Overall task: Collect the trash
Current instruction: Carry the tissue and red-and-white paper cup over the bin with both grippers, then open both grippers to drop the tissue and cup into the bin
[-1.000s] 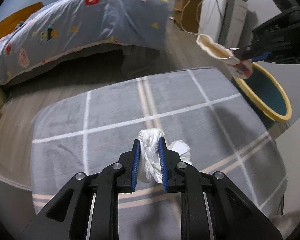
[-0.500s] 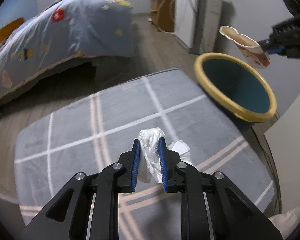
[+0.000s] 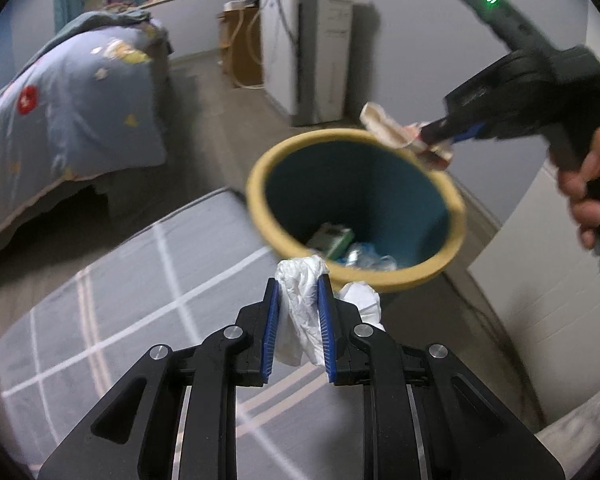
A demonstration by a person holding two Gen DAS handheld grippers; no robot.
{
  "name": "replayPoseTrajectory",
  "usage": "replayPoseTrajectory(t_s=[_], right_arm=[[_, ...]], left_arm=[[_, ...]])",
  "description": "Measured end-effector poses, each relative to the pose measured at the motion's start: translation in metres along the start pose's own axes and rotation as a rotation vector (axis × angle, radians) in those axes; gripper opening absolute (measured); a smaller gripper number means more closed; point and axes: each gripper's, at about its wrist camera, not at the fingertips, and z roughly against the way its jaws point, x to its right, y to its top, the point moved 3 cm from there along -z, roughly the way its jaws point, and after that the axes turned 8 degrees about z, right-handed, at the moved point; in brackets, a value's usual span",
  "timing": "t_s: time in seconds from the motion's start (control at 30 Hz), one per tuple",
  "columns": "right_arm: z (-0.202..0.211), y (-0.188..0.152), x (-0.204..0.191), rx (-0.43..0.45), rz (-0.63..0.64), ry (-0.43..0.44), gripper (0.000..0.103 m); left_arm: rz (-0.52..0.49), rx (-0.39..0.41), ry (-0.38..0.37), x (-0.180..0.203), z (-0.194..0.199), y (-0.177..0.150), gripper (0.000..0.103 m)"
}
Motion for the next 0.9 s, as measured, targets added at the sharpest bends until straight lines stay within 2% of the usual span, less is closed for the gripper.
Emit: replayPoseTrajectory(t_s=[0.27, 0.53, 0.63, 0.7, 0.73, 0.77, 0.83, 0.9], right_arm=[[-0.018, -0.01, 0.027, -0.042, -0.058, -0.015, 0.012], [-0.039, -0.011, 0.039, -0.063, -0.131, 0.005, 0.012], [-0.046, -0.009, 0.04, -0.049, -0.149, 0.017, 0.013], [-0.048, -0.007, 0.042, -0.03, -0.171, 0.026, 0.013], [-0.048, -0.005, 0.042, -0.022, -0.177, 0.029, 0.014], [-0.049, -0.004, 0.043, -0.011, -0.18, 0.028, 0.017], [-0.049, -0.002, 0.043, -0.001, -0.174, 0.018, 0.029], [-0.05, -0.001, 0.045, 0.01, -0.174, -0.003, 0.052]], left_arm=[[0.016, -0.048, -0.1, 0.028, -0.031, 0.024, 0.02], [-0.079, -0.077, -0.06, 0.043, -0.074, 0.058, 0.02], [-0.094, -0.068, -0.03, 0.04, -0.086, 0.069, 0.03], [-0.075, -0.051, -0.022, 0.033, -0.09, 0.076, 0.041], [-0.066, -0.04, -0.018, 0.03, -0.09, 0.078, 0.051], [-0.056, -0.026, -0.014, 0.026, -0.09, 0.08, 0.059], [-0.051, -0.015, -0.012, 0.021, -0.09, 0.08, 0.065], [-0.043, -0.017, -0.003, 0.017, -0.093, 0.079, 0.069]])
